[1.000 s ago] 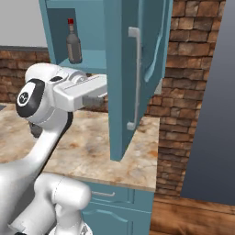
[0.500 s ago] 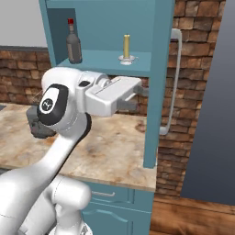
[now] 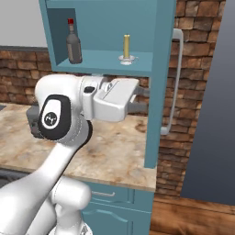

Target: Get the candle and the liquor from the cabinet and move them to the dining counter.

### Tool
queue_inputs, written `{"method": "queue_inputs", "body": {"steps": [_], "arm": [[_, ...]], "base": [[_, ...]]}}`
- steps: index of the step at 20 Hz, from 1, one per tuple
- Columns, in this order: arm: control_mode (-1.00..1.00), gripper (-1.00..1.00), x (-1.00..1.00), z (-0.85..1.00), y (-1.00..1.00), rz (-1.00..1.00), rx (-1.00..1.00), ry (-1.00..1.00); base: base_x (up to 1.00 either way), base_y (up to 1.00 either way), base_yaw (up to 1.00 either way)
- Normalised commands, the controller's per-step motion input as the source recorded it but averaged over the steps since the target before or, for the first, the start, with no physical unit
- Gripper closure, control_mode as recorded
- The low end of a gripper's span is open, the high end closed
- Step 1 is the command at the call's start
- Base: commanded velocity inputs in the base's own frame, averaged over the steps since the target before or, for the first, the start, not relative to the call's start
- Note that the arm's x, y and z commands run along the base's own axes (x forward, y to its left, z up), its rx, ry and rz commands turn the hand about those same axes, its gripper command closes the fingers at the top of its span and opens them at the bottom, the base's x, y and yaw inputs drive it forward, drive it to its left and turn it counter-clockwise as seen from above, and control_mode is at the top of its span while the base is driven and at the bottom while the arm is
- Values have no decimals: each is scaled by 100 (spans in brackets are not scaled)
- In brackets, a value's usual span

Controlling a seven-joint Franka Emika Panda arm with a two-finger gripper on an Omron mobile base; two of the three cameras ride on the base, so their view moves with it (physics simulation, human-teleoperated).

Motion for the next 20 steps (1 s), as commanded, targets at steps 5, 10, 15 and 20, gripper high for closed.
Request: {"method": "queue_inputs", "body": {"steps": [5, 10, 15, 20], "arm": [[-100, -100, 0, -7, 18, 3, 0, 0], [-100, -100, 0, 0, 64, 2, 0, 0], [-100, -100, 0, 0, 54, 11, 0, 0], [-100, -100, 0, 0, 25, 22, 0, 0]], "base": [[0, 0, 0], [0, 0, 0], [0, 0, 0], [0, 0, 0]]}}
